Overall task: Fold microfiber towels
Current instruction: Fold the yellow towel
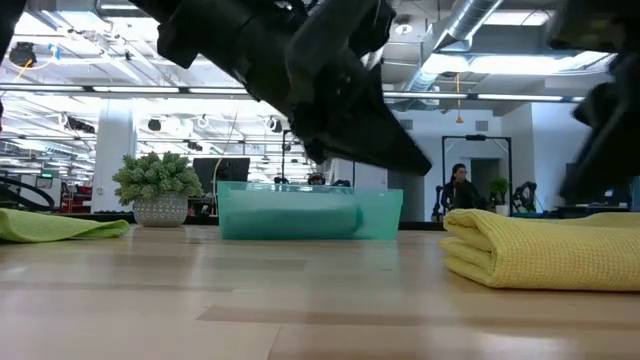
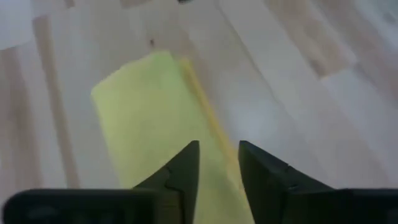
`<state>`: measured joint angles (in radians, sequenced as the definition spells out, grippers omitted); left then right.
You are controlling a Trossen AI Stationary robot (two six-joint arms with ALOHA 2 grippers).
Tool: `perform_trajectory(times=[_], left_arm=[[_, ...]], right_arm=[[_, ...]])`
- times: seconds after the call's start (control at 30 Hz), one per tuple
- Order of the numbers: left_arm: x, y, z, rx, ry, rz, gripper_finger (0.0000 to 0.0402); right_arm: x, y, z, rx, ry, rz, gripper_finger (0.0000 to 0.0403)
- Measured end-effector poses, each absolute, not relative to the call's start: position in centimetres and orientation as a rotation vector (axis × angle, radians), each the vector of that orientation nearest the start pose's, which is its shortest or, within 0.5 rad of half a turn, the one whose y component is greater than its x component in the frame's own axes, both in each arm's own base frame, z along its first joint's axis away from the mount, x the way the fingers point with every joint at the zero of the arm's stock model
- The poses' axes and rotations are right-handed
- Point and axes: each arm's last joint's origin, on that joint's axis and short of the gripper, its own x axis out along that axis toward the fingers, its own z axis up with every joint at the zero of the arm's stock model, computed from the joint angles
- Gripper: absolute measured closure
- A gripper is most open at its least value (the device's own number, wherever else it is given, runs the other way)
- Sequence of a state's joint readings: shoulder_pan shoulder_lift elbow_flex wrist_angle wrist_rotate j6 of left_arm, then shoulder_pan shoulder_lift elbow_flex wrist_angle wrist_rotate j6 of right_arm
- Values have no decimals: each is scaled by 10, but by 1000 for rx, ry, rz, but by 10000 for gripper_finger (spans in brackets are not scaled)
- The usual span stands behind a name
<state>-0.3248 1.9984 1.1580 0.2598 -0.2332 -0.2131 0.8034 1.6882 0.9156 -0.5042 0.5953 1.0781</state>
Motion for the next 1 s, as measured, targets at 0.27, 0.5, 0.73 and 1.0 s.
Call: perform_trajectory(times=[0.27, 0.5, 0.73, 1.0], left_arm=[[411, -144, 143, -97, 372, -141, 401], [424, -143, 118, -90, 438, -147, 401], [421, -126, 105, -56, 607, -57, 401], [415, -128, 134, -50, 630, -60, 401]], right_arm=[[197, 208, 140, 232, 895, -357, 355], [192, 193, 118, 265, 887, -375, 394], [190, 190, 117, 248, 900, -390, 371], [182, 198, 122, 235, 880, -342, 384]])
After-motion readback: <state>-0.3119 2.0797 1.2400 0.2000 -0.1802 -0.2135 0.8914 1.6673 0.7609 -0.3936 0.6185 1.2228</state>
